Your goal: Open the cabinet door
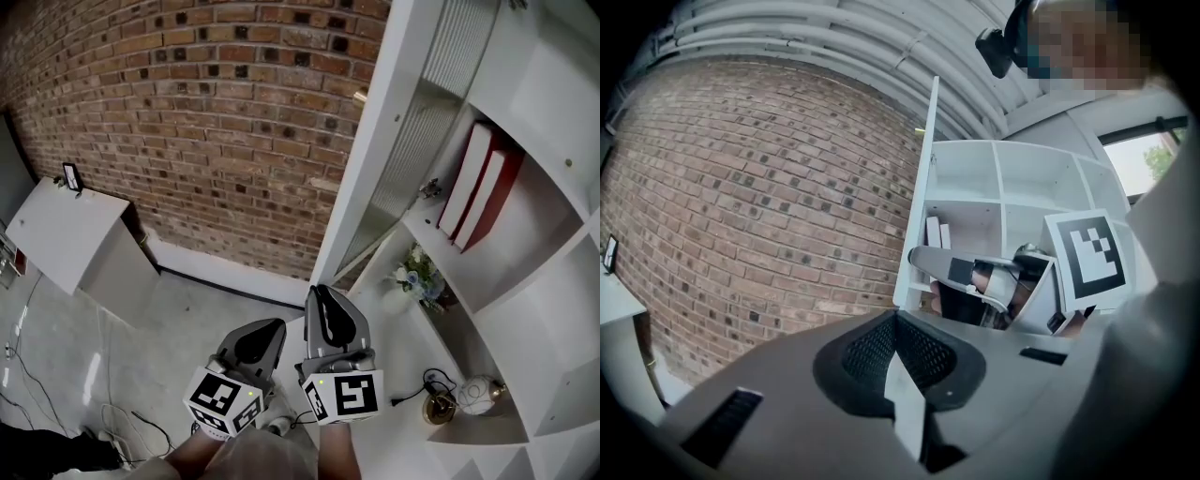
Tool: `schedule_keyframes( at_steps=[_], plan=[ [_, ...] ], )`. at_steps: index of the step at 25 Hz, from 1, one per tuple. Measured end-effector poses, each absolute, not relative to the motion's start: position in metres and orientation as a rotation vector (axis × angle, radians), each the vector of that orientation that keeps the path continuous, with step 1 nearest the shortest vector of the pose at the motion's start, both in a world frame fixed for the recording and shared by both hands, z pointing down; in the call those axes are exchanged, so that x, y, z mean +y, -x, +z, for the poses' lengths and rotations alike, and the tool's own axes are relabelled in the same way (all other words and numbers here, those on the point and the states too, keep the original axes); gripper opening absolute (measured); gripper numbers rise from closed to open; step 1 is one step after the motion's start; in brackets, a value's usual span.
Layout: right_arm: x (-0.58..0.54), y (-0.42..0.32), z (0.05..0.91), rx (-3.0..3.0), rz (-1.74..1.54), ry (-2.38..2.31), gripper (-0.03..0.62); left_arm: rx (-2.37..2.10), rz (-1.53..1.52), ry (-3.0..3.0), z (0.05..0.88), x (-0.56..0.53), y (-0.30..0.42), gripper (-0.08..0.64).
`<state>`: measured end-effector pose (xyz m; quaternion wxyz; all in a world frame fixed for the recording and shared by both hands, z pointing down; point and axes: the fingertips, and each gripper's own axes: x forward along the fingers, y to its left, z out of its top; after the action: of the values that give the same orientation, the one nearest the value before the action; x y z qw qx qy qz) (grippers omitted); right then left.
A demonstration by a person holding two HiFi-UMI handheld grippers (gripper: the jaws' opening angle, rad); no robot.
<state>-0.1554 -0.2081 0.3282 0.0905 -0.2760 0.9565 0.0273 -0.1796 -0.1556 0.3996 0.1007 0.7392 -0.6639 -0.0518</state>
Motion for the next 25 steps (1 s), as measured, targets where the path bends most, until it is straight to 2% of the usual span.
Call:
schedule_keyframes(
  at_steps=[25],
  plan=[
    [-0.228,0.219,0.329,2.887,0.129,0.776,0.029,-1.980,-0.170,-2.116,0.413,-0.174,0.235,0.009]
  ],
)
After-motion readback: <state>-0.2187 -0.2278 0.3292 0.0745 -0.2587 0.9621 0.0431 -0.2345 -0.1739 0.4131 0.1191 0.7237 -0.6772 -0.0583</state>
